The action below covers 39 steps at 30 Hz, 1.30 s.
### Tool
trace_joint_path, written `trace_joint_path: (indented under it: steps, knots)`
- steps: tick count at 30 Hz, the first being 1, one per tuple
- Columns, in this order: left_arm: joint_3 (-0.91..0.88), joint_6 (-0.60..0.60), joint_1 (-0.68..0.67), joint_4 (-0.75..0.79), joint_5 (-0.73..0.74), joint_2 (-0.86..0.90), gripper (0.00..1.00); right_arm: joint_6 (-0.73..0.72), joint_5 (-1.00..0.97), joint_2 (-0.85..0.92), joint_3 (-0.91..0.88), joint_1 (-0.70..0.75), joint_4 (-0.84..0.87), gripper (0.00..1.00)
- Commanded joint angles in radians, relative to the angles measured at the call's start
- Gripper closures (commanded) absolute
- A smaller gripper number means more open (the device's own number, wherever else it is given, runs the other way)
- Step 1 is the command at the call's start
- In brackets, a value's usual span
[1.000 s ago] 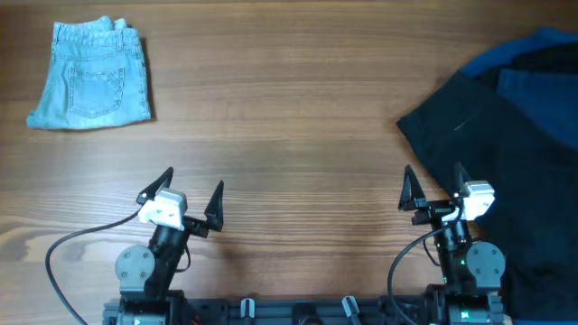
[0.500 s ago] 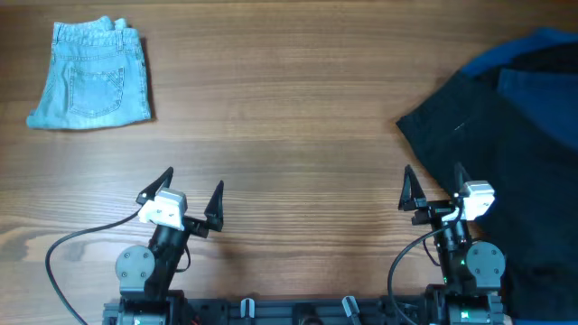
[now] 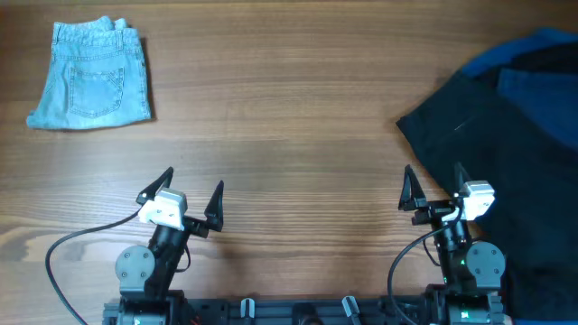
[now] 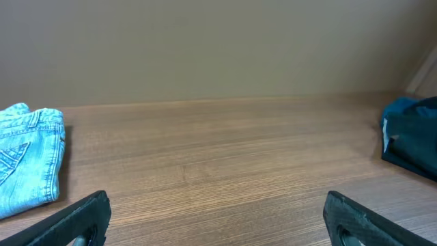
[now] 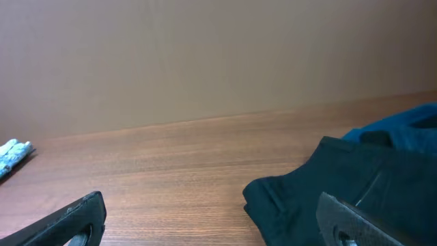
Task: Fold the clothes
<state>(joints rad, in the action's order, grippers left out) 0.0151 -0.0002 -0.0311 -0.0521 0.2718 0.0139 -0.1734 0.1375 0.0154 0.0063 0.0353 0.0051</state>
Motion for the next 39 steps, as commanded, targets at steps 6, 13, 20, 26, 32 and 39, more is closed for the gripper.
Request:
trace_joint_path:
  steps: [6,13,20,26,32,39]
  knots:
    - [-0.010,0.019,-0.003,0.001,0.005,-0.007,0.00,0.013,-0.010,-0.006,-0.001,-0.006,0.005,0.00]
    - [-0.010,0.019,-0.003,0.001,0.005,-0.007,0.00,0.014,-0.010,-0.006,-0.001,-0.006,0.005,0.00]
    - [-0.010,0.019,-0.003,0.001,0.005,-0.007,0.00,0.013,-0.010,-0.006,-0.001,-0.006,0.005,0.00]
    - [-0.010,0.019,-0.003,0.002,0.008,-0.007,0.00,0.014,-0.010,-0.006,-0.001,-0.006,0.005,0.00]
    - [-0.010,-0.016,-0.005,0.010,0.109,-0.007,0.00,-0.016,0.007,-0.006,-0.001,-0.006,0.008,0.00]
    - [-0.010,-0.014,-0.004,0.060,0.400,-0.007,0.00,-0.613,0.032,-0.005,-0.001,-0.006,0.009,0.00]
